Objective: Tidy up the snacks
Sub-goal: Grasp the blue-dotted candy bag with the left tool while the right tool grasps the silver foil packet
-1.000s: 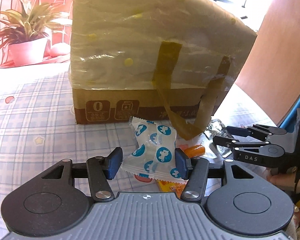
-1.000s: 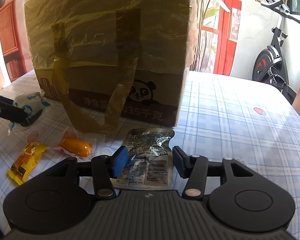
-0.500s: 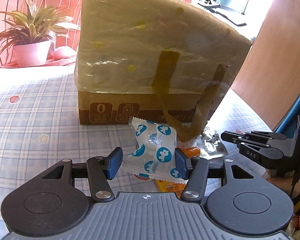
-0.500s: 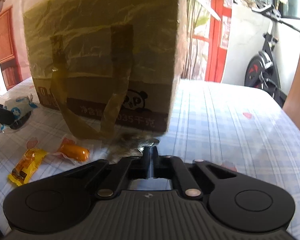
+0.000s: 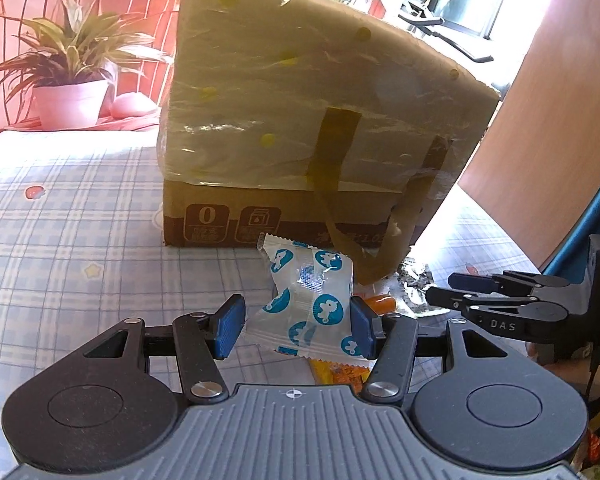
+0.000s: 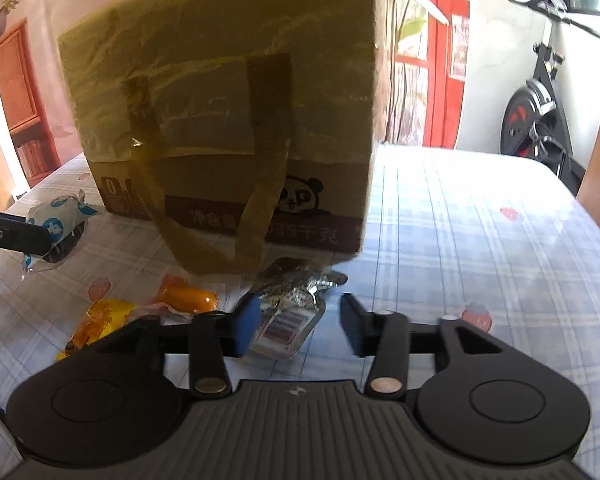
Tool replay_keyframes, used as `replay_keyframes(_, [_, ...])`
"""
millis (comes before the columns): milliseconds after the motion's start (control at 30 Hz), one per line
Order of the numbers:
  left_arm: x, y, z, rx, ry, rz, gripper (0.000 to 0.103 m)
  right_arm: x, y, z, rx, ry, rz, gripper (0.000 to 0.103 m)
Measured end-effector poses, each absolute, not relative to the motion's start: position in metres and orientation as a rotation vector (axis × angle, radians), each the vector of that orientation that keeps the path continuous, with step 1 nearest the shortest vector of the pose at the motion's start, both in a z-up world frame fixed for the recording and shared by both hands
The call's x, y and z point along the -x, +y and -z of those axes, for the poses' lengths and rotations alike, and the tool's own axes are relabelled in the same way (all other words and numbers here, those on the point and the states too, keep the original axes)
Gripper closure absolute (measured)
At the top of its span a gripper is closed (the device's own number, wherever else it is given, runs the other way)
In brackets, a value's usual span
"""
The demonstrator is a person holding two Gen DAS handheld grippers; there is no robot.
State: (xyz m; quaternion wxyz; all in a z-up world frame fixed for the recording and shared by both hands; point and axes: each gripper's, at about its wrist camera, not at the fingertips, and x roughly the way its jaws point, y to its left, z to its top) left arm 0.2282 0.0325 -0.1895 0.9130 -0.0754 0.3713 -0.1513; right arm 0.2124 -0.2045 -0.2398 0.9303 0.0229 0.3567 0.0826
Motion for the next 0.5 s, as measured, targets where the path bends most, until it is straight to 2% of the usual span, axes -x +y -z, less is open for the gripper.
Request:
replay_keyframes(167, [-0.227, 0.035, 0.189, 0.165, 0.758, 0.306, 0.044, -0.227, -0.197, 0.248, -0.038, 0.791, -0.170, 0.049])
replay_keyframes(300, [-0.227, 0.039, 0.189, 0.173, 0.760, 0.294, 0.044, -0.240, -0.184, 0.251, 0.010, 0.806, -0.182, 0.036])
replay_keyframes(500, [-0.228, 0.043, 0.191, 0.181, 0.763, 0.286, 0.044, -0.257, -0.170, 0.255, 0.051, 0.831, -0.197, 0.022])
